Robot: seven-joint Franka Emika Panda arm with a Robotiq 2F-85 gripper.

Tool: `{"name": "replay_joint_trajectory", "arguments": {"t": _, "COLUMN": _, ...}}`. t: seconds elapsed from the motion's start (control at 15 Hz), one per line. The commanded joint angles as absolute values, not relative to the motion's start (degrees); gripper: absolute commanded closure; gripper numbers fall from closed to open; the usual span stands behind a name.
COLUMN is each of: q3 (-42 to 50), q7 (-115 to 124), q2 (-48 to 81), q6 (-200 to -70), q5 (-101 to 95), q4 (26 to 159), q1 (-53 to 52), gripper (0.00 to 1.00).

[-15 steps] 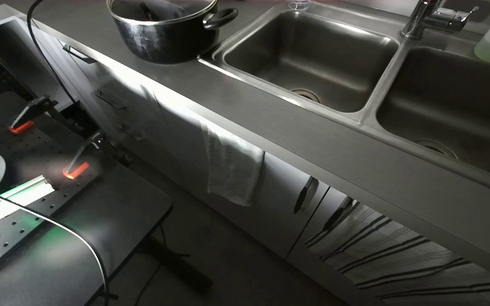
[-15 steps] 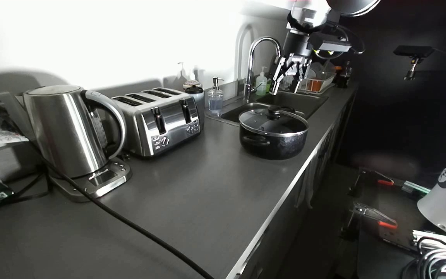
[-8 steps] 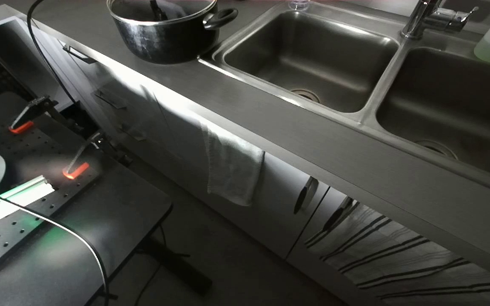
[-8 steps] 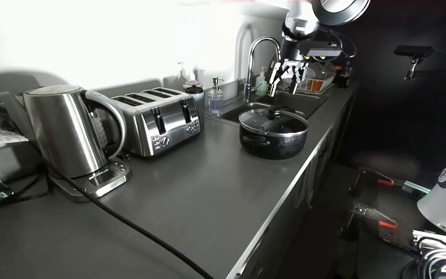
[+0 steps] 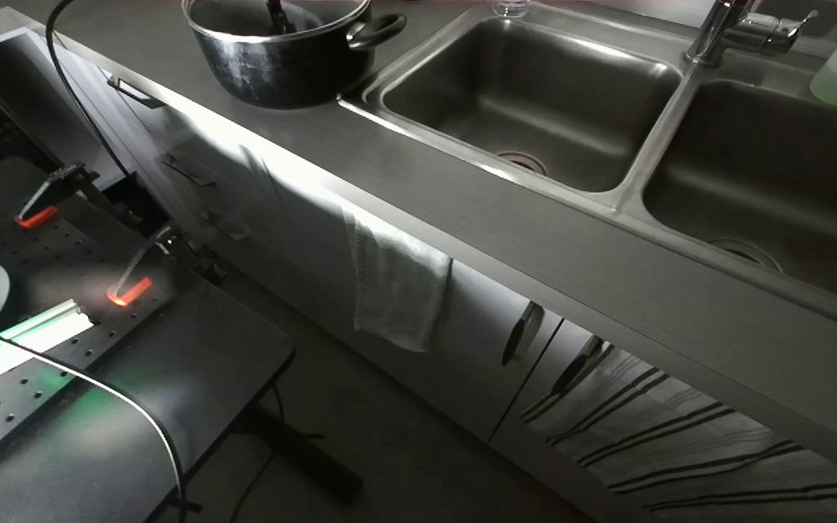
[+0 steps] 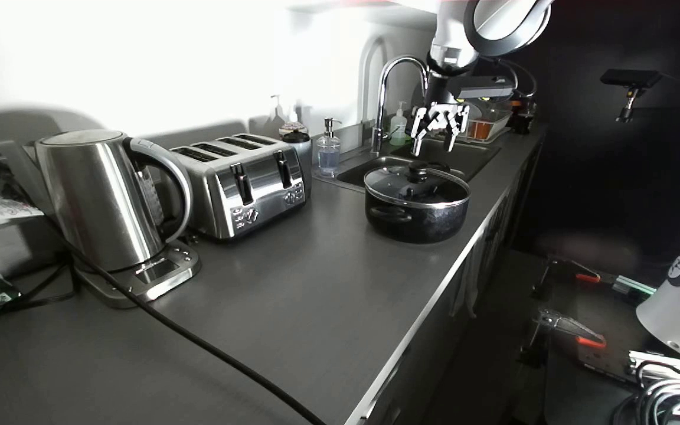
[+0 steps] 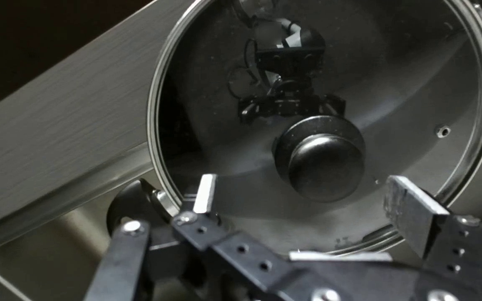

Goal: Remove the lid from the pot

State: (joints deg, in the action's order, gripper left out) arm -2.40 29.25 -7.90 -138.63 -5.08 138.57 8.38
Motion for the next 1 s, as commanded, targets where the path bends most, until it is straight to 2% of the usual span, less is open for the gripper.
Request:
{"name": "replay_joint_trajectory", "arguments": {"t": 0.0, "q3": -1.42, "q7": 31.96, "q2": -5.06, "q6": -139.28, "q5": -7.24, "q4": 137.16, "q1": 7.7, "gripper": 0.0}}
{"name": "replay_joint_trajectory", "arguments": {"t": 0.93, "q3": -0.2, "q7": 30.61, "q2": 0.27, "q6": -143.73, "q5": -6.0, "q4": 135.34, "q1": 5.08, "gripper": 0.0}}
